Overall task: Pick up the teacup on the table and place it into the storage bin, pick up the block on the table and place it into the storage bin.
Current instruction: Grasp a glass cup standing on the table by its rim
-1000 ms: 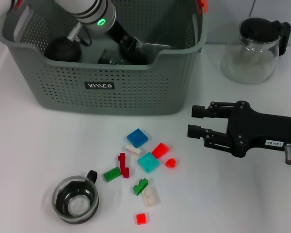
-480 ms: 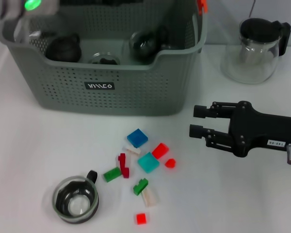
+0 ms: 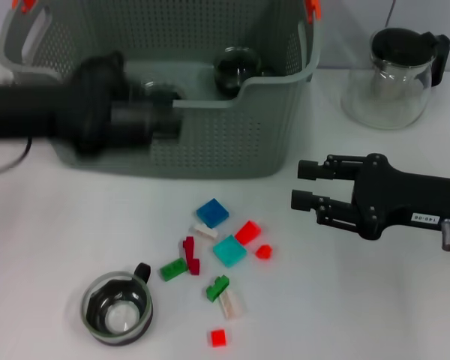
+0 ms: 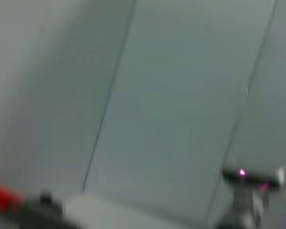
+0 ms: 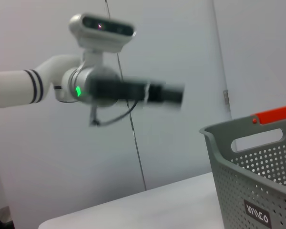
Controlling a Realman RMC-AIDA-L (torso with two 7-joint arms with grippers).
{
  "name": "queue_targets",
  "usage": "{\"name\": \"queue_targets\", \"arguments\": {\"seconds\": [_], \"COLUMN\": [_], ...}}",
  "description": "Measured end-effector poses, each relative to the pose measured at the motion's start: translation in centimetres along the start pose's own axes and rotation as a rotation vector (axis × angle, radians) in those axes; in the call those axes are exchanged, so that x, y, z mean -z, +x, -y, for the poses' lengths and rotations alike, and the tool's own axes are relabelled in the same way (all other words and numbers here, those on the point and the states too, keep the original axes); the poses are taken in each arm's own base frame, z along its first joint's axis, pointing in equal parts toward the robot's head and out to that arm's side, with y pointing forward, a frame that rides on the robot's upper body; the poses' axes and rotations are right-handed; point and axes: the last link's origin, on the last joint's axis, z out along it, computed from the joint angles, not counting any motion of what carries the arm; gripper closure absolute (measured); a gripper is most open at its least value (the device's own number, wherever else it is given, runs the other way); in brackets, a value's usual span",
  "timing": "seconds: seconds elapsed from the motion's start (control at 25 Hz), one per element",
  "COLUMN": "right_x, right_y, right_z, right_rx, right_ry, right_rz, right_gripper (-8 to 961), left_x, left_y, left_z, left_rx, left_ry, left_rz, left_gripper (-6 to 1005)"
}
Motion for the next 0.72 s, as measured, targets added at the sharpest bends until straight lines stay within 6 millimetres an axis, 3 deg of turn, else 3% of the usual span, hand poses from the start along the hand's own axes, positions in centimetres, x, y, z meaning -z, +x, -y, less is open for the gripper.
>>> {"name": "queue_targets", "arguments": {"seconds": [0.28, 0.48, 0.72], "right_x": [0.0, 0.1, 0.1], "right_y": [0.0, 0.0, 0.0], "right_z": [0.1, 0.1, 0.2], "right_rx": [-0.002, -0.002, -0.002], "right_ry": [0.0, 0.004, 0.007], "right_rz": [-0.001, -0.002, -0.003], "right_gripper": [436, 435, 435], "left_x": [0.6, -0.1, -2.5], "left_y": [-2.8, -1.8, -1.4], "left_z": [-0.8, -1.2, -1.8], "left_rx": [0.095, 0.11, 0.061], "left_ry": [0.122, 0.239, 0.326], "left_rz": [0.497, 0.719, 0.952], "left_gripper": [493, 494, 494]}}
